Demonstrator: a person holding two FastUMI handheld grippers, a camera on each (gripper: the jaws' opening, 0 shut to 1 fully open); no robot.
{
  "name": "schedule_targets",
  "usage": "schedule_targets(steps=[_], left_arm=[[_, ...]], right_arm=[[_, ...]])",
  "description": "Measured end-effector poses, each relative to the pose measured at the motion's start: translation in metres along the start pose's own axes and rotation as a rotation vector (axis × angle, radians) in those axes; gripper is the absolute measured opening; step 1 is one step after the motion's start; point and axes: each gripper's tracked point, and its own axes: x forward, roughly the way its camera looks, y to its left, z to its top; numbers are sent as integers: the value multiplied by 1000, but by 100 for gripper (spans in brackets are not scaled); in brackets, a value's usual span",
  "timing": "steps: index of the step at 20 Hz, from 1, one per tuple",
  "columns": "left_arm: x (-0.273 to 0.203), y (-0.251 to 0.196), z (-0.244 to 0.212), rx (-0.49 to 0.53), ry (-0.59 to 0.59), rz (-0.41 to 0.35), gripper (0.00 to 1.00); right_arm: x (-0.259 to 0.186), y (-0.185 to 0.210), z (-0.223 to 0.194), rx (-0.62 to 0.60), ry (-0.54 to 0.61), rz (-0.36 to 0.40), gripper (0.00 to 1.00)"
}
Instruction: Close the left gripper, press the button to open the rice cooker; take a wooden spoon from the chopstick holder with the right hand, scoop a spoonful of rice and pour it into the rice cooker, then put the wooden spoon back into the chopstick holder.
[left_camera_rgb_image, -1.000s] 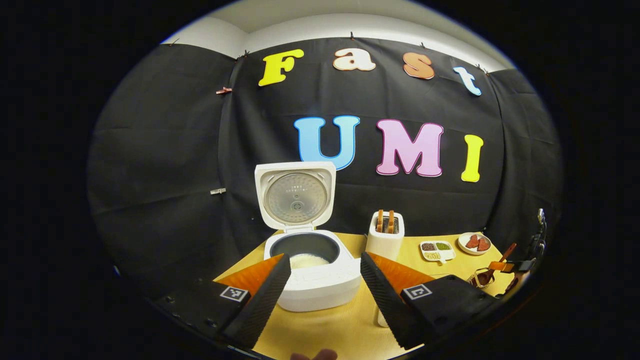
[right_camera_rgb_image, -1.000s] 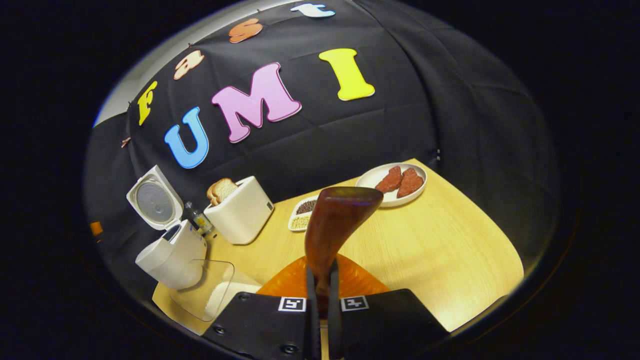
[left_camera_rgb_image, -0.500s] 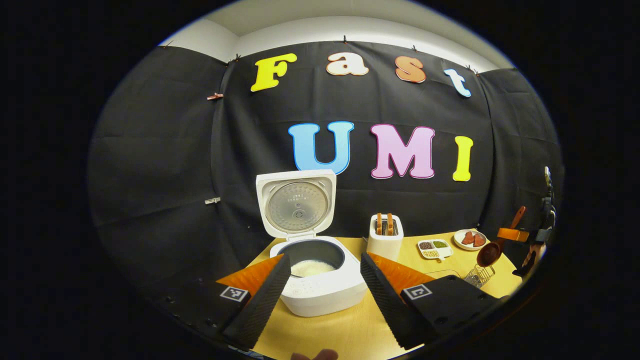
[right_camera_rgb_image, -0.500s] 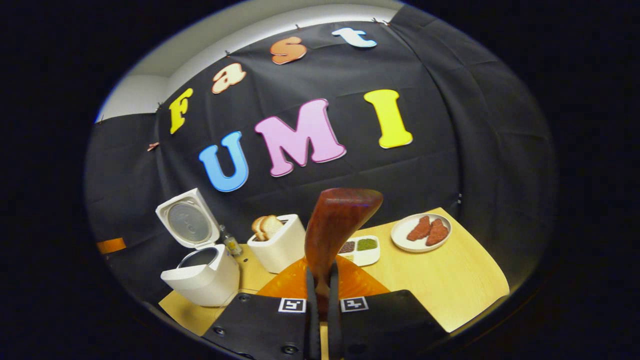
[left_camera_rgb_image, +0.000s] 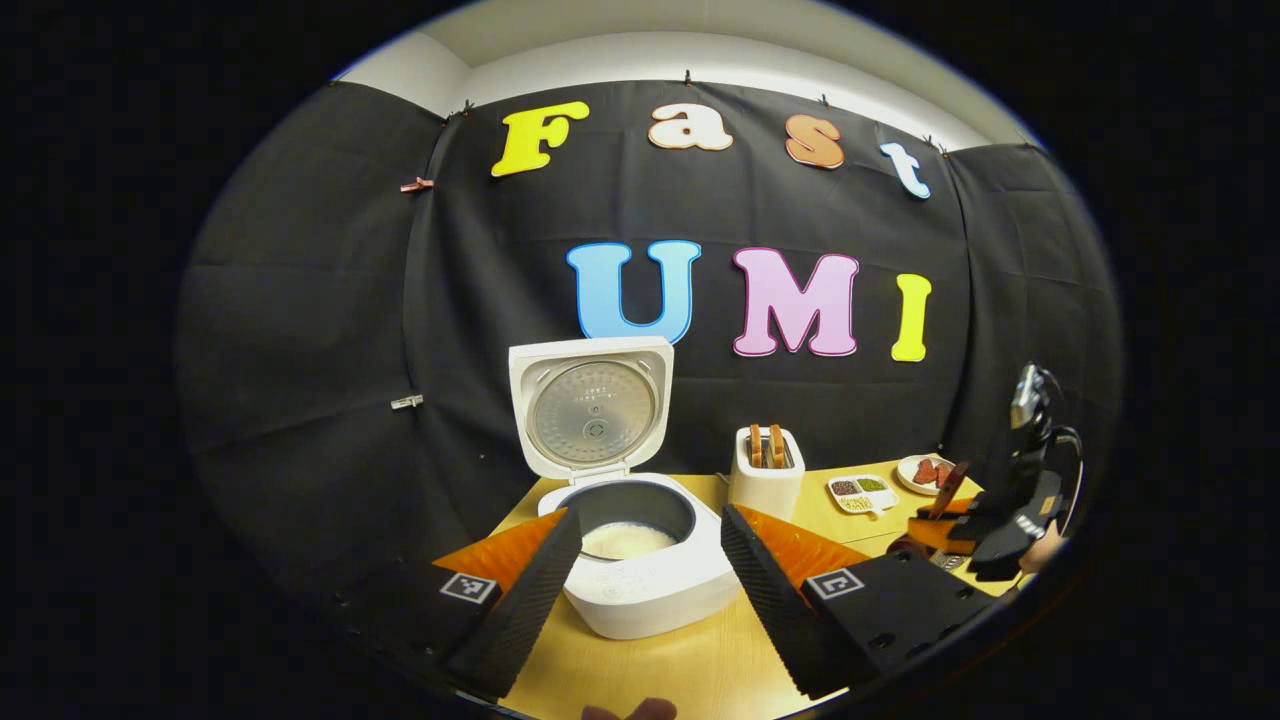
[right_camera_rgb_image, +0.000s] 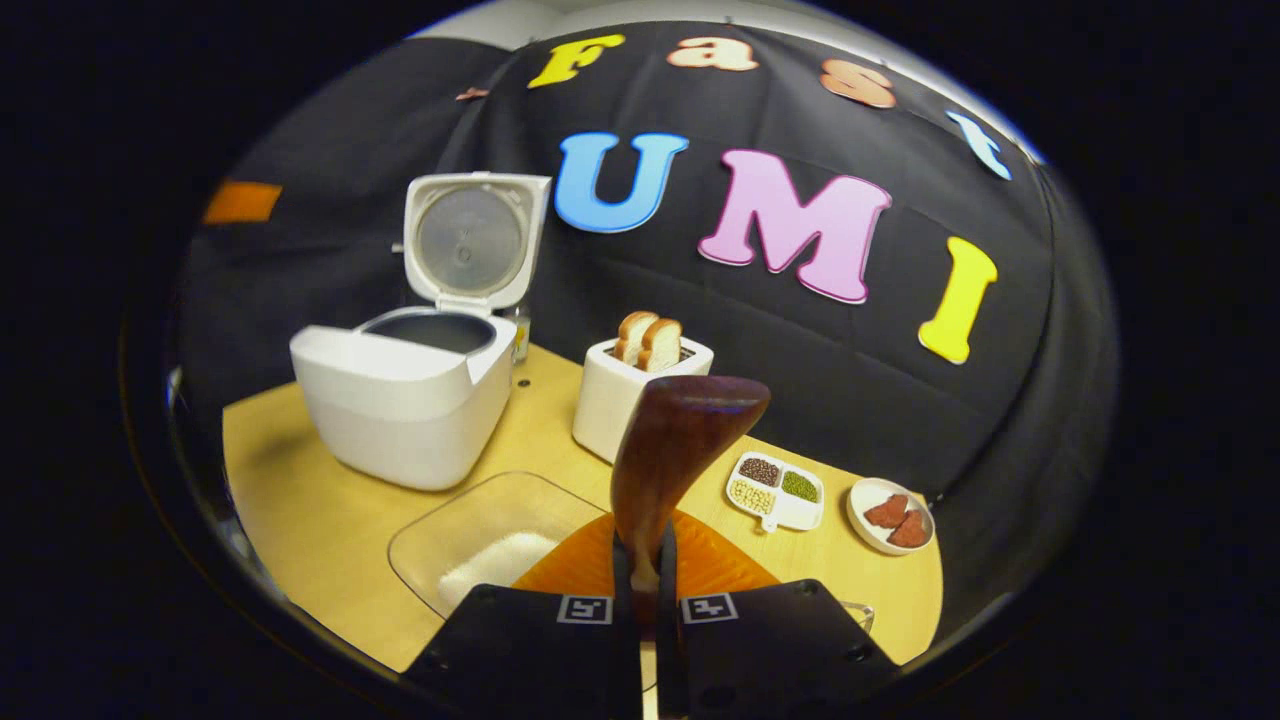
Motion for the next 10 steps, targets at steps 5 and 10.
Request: schedule_targets(steps=[5,10], left_arm=[[6,19,-9,-30,15,0,96],[7,41,-15,-12,31,14,96]], right_arm=[[34,23,-42,-146,100,-76,11],[46,49,-47,2,124,-80,14]])
